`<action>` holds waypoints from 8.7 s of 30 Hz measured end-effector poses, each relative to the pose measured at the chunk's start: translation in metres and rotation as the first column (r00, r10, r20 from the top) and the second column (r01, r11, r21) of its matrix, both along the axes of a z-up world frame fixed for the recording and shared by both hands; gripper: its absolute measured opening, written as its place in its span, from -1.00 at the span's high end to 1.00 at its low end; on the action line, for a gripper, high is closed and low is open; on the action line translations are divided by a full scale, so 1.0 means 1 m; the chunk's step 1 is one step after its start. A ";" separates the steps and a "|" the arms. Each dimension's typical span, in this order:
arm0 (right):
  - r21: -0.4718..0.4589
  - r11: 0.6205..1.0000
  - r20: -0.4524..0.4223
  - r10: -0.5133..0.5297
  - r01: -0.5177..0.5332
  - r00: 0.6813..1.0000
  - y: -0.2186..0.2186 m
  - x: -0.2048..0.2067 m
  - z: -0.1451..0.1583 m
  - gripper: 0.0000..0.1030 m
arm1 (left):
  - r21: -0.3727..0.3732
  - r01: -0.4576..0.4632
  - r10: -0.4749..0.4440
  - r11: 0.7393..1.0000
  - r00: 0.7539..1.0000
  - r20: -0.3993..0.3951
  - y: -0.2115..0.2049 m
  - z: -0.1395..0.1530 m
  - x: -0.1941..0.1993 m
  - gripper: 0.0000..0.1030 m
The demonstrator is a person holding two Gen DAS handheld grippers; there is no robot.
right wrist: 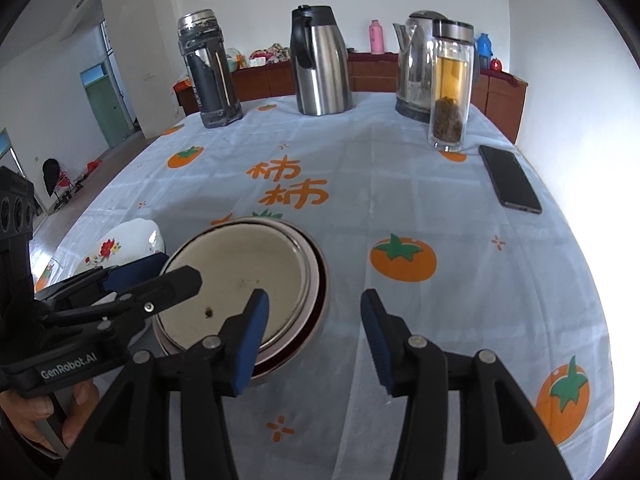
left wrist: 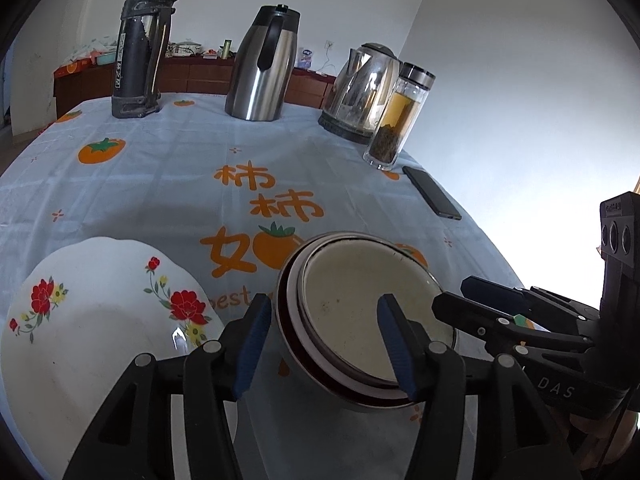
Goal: Organize plates and bowls
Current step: 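Grip the bowl stack rim with the left tool while the right tool holds the enamel bowl, then lift and carry the bowl stack toward the flower plate stack with both tools, then lower the bowl stack onto the white red-flower plate stack with both tools, then open both tools and pull them back from the bowl stack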
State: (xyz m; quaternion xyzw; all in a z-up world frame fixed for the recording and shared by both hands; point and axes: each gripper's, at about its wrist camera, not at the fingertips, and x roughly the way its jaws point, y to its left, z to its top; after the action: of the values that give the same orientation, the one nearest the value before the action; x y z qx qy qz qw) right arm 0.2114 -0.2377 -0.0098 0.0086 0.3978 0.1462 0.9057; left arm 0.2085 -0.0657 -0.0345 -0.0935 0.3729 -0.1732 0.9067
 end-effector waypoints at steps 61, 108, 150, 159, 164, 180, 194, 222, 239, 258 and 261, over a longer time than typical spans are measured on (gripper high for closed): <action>-0.113 0.993 -0.056 0.040 -0.046 0.998 0.033 0.010 0.021 0.68 | -0.044 -0.078 0.077 0.996 0.997 -0.028 0.022 0.014 -0.008 0.27; -0.123 0.959 -0.016 0.257 -0.257 0.966 0.125 -0.020 0.042 0.68 | -0.076 -0.268 0.268 0.960 0.963 -0.017 0.112 0.035 -0.065 0.27; -0.246 0.898 -0.104 0.349 -0.364 0.931 0.175 -0.008 0.029 0.68 | -0.101 -0.318 0.307 0.943 0.945 -0.116 0.147 0.018 -0.064 0.27; -0.282 0.869 -0.151 0.380 -0.408 0.913 0.184 0.002 0.025 0.67 | -0.133 -0.317 0.293 0.939 0.941 -0.172 0.153 0.009 -0.059 0.27; -0.307 0.851 -0.169 0.393 -0.427 0.904 0.190 0.006 0.024 0.66 | -0.139 -0.317 0.291 0.938 0.940 -0.180 0.154 0.007 -0.058 0.27; -0.332 0.806 -0.223 0.438 -0.490 0.871 0.214 0.030 0.027 0.56 | -0.228 -0.304 0.245 0.925 0.936 -0.252 0.173 -0.002 -0.051 0.26; -0.365 0.785 -0.242 0.438 -0.500 0.866 0.235 0.038 0.007 0.42 | -0.290 -0.304 0.223 0.908 0.933 -0.281 0.184 -0.009 -0.050 0.04; -0.171 0.873 -0.015 0.461 -0.456 0.887 0.186 0.009 0.010 -0.22 | 0.034 -0.332 0.330 0.943 0.942 0.059 0.162 0.025 -0.066 -0.38; 0.053 0.953 0.383 0.257 -0.299 0.887 0.140 -0.001 0.036 -0.45 | 0.129 -0.445 0.411 0.886 0.884 0.225 0.151 0.045 -0.064 -0.41; 0.050 0.974 0.442 0.176 -0.220 0.880 0.119 -0.008 0.044 -0.57 | 0.174 -0.451 0.397 0.875 0.876 0.272 0.124 0.057 -0.070 -0.49; 0.048 0.974 0.445 0.177 -0.220 0.878 0.119 -0.010 0.044 -0.59 | 0.175 -0.448 0.394 0.877 0.877 0.274 0.121 0.059 -0.072 -0.49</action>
State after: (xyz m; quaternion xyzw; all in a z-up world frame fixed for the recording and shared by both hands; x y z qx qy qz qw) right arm 0.2014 -0.1186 0.0340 -0.0214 0.1753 0.2555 0.9505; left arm 0.1369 0.0556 0.0241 -0.0451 0.2535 0.0646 0.9641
